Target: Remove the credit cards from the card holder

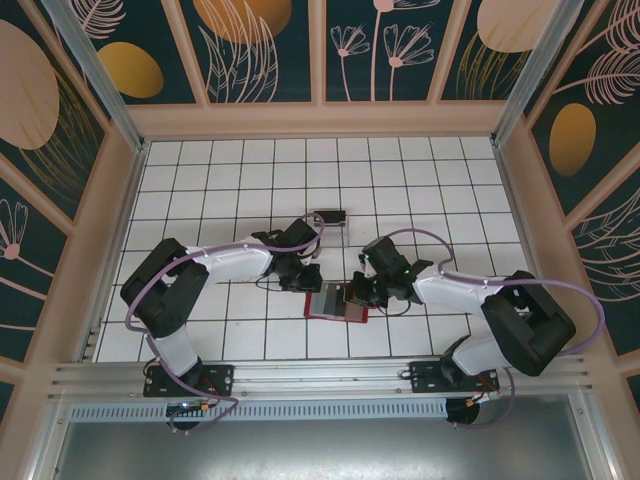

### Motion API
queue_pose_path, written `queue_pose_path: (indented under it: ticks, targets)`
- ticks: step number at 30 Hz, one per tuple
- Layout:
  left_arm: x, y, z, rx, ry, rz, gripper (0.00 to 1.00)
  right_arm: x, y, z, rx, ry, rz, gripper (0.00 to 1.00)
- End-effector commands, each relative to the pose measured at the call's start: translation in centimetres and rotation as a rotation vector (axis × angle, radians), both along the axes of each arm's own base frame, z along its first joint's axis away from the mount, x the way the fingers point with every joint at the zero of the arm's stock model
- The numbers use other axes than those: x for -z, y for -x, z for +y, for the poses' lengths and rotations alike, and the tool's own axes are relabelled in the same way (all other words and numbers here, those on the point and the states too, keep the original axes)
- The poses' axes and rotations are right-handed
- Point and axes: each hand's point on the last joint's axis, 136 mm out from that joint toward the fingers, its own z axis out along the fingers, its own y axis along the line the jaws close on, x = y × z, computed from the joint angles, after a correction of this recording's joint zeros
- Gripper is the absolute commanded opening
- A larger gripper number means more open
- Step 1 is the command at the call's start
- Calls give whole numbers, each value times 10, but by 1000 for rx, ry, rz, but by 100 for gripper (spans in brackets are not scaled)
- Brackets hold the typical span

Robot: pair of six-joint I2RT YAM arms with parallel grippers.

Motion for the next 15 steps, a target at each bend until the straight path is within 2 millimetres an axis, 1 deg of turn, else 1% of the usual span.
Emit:
queue_pose_path:
  ticks: [1, 9, 15]
  targets:
    - [1, 1, 8, -2, -48, 2, 17, 8, 8, -18, 3, 64, 7, 5]
    - [-3, -2, 5, -12, -40, -4, 17, 0, 7, -21, -9, 60, -20, 4]
    - [-5, -2, 5, -20, -36, -4, 17, -10, 6, -22, -20, 46, -48, 4]
